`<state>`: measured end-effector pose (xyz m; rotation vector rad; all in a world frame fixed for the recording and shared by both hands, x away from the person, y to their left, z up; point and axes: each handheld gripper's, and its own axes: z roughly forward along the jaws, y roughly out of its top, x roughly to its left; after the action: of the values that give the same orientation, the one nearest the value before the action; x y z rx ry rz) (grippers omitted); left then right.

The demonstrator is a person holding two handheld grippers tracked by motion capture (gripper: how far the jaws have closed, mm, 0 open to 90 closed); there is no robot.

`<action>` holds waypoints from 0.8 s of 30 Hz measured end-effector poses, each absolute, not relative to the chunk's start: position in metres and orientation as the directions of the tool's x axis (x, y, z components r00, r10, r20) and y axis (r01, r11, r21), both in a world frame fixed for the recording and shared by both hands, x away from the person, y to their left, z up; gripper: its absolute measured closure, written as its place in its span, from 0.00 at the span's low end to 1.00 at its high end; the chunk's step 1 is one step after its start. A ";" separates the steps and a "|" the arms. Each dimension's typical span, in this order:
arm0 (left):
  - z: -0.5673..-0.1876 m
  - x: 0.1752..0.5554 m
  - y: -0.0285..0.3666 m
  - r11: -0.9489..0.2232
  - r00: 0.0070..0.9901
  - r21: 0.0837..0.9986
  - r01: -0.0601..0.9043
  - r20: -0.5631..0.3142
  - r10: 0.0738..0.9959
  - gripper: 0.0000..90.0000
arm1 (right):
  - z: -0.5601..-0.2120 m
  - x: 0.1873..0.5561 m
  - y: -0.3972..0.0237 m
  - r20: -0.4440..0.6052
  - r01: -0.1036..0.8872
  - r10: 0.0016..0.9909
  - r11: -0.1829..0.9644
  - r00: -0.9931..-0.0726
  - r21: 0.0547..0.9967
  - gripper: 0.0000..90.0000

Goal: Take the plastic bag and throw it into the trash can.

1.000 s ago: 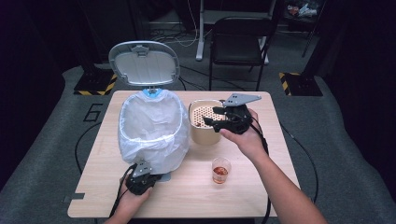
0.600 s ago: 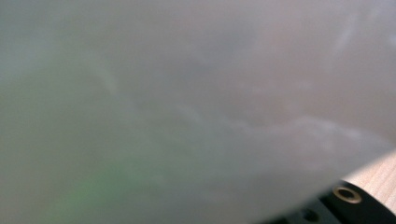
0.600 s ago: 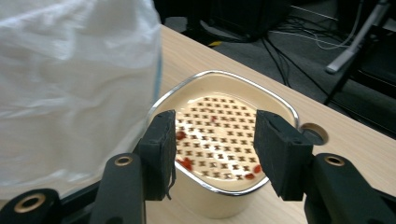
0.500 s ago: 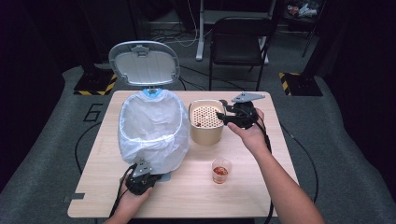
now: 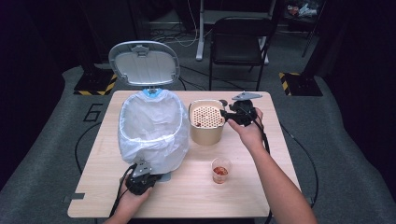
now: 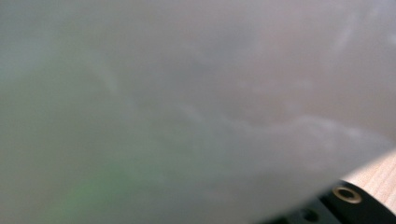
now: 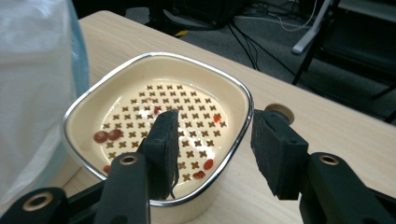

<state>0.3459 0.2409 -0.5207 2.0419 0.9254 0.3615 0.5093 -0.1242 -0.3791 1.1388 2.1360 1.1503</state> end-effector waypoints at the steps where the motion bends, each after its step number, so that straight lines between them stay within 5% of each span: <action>1: -0.521 0.346 0.241 -0.372 0.686 0.794 0.480 -0.075 0.724 1.00 | -0.383 0.511 -0.124 -0.017 0.456 0.835 0.317 -0.549 0.832 0.57; 24: -0.521 0.346 0.241 -0.374 0.688 0.795 0.478 -0.074 0.722 1.00 | -0.408 0.521 -0.121 -0.007 0.520 0.847 0.334 -0.532 0.786 0.77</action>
<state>0.3461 0.2413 -0.5207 2.0439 0.9207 0.3618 0.5215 -0.1207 -0.4080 1.2029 2.1855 1.0569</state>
